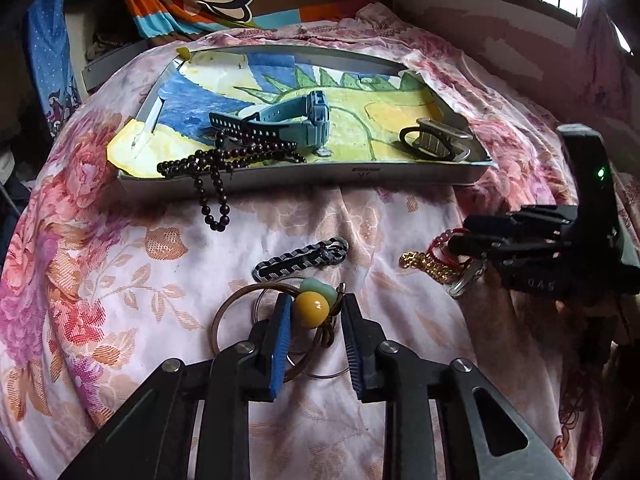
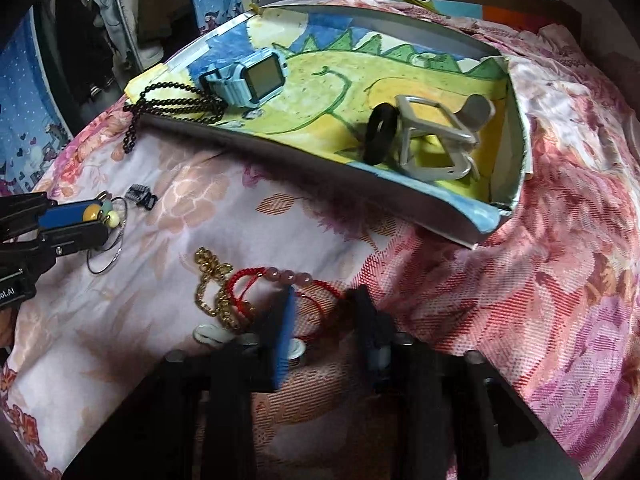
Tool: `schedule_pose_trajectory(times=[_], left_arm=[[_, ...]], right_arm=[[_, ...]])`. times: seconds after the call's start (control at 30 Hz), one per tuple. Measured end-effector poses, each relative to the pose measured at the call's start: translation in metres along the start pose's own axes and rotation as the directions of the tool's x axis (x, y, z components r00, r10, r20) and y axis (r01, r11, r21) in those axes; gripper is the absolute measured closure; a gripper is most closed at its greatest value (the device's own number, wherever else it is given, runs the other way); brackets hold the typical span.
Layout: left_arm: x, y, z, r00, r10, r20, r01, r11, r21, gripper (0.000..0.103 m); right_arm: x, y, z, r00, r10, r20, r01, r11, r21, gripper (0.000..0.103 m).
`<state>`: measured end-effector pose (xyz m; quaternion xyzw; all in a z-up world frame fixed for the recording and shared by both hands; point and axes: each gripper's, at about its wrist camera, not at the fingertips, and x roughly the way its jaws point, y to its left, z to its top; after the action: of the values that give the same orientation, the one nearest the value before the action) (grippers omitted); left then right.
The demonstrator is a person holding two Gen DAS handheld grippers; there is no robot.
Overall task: Organize jewelry
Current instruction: 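Carry the red bracelet into the tray with right tool while left tool holds the ring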
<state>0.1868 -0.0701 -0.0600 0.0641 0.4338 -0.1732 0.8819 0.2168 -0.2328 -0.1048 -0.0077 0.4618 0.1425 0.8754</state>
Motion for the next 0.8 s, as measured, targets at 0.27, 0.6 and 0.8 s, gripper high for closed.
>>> schedule_pose_trajectory(times=[0.27, 0.6, 0.8], left_arm=[[-0.012, -0.002, 0.004, 0.998, -0.045, 0.036, 0.045, 0.999, -0.004, 0.081], [-0.036, 0.004, 0.012, 0.987, -0.116, 0.112, 0.121, 0.992, -0.041, 0.081], [-0.049, 0.007, 0.024, 0.977, -0.14, 0.163, 0.15, 0.988, -0.047, 0.081]], right_arm=[[-0.007, -0.004, -0.001, 0.999, 0.012, 0.033, -0.013, 1.0, 0.026, 0.101], [-0.039, -0.01, 0.007, 0.985, 0.045, 0.164, -0.056, 0.997, 0.06, 0.101], [-0.062, -0.01, 0.021, 0.956, 0.049, 0.289, -0.07, 0.996, 0.063, 0.101]])
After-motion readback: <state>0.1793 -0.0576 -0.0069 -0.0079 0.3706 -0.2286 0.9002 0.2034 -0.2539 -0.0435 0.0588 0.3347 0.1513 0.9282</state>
